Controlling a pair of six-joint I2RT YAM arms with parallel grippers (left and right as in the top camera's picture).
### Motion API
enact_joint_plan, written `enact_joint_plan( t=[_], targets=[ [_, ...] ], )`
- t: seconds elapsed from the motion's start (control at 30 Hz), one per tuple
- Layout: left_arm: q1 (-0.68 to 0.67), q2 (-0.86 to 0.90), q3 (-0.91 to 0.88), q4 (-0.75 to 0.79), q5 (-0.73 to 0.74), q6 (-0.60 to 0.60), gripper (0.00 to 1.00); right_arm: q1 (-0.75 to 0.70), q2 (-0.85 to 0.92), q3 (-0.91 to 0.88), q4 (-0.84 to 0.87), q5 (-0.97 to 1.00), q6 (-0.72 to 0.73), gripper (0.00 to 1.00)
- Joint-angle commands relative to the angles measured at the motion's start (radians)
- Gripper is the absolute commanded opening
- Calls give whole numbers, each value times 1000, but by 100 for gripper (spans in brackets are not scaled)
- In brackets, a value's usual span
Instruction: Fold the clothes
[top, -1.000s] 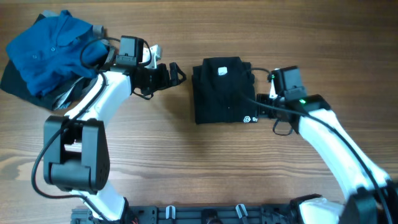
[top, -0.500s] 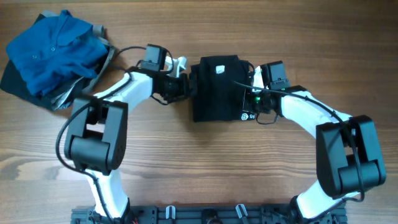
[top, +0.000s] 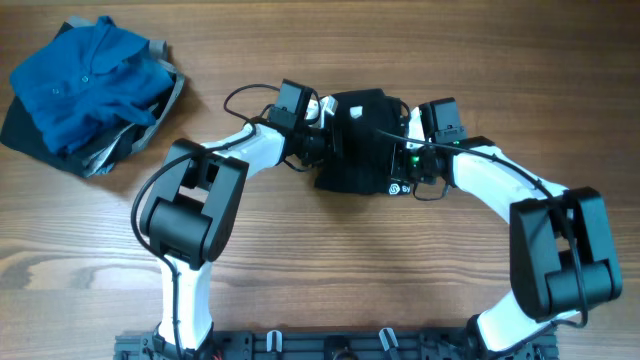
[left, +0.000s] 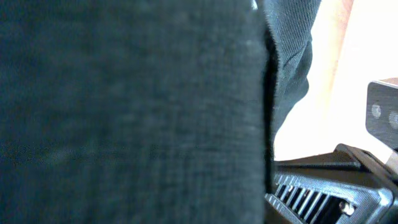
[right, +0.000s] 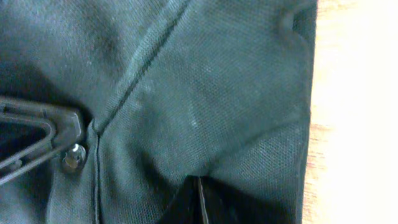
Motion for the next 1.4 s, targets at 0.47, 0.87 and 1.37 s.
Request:
enact_joint_plan(
  t=[0.47, 0.87, 1.37],
  targets=[
    [694, -402, 395, -478, -175, 460, 4, -62, -601, -33, -251, 34, -26, 4],
    [962, -206, 401, -477, -375, 470, 100, -62, -601, -33, -256, -3, 25, 15],
    [985, -183, 449, -486, -444, 387, 4, -62, -601, -33, -250, -2, 36, 23]
  ],
)
